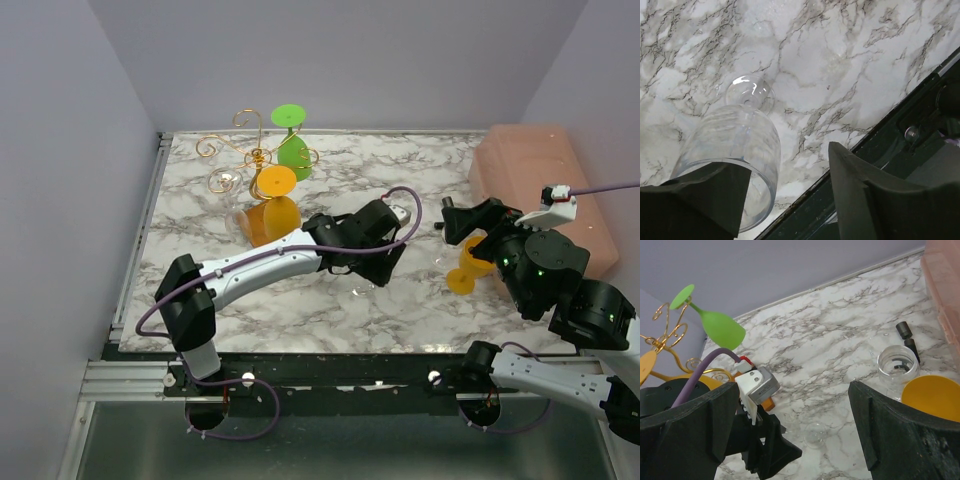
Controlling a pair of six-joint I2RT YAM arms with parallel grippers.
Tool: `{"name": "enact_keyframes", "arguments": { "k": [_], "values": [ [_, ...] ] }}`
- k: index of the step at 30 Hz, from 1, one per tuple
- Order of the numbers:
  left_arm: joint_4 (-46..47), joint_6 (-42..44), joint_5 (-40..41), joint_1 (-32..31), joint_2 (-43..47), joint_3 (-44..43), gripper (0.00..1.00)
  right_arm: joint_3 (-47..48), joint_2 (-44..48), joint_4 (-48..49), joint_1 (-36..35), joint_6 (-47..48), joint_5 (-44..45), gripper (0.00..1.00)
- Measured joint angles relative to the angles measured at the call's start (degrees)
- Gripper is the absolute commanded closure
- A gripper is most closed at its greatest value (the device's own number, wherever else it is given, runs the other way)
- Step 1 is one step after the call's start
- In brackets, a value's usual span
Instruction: Take the wine glass off the wine glass rack
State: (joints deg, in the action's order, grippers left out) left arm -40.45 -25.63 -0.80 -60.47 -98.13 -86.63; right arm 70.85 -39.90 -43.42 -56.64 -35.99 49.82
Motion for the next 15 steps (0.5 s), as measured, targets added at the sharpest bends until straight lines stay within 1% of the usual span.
{"name": "enact_keyframes", "arguments": {
  "k": [6, 7, 8, 9, 15],
  "values": [
    [0.55, 0.48, -0.13, -0.07, 1.14, 0.31, 0.16, 0.00, 0.00, 0.00, 0.00, -0.02, 0.00, 0.00],
    [0.57, 0.61, -0.13, -0.07, 1.38, 0.31, 0.06, 0.00, 0.00, 0.00, 0.00, -0.02, 0.00, 0.00],
    [0.59, 0.66, -0.13, -0.11, 1.55, 0.31, 0.03, 0.00, 0.00, 0.00, 0.00, -0.04, -0.02, 0.00],
    [0.59, 0.74, -0.11, -0.15, 1.99, 0.31, 0.02, 0.00, 0.00, -0.02, 0.00, -0.09, -0.02, 0.00],
    [0.11, 1.20, -0.09, -0.37, 3.82, -2.45, 0.02, 0.00, -0.15, -0.02, 0.00, -0.52, -0.04, 0.00]
  ]
}}
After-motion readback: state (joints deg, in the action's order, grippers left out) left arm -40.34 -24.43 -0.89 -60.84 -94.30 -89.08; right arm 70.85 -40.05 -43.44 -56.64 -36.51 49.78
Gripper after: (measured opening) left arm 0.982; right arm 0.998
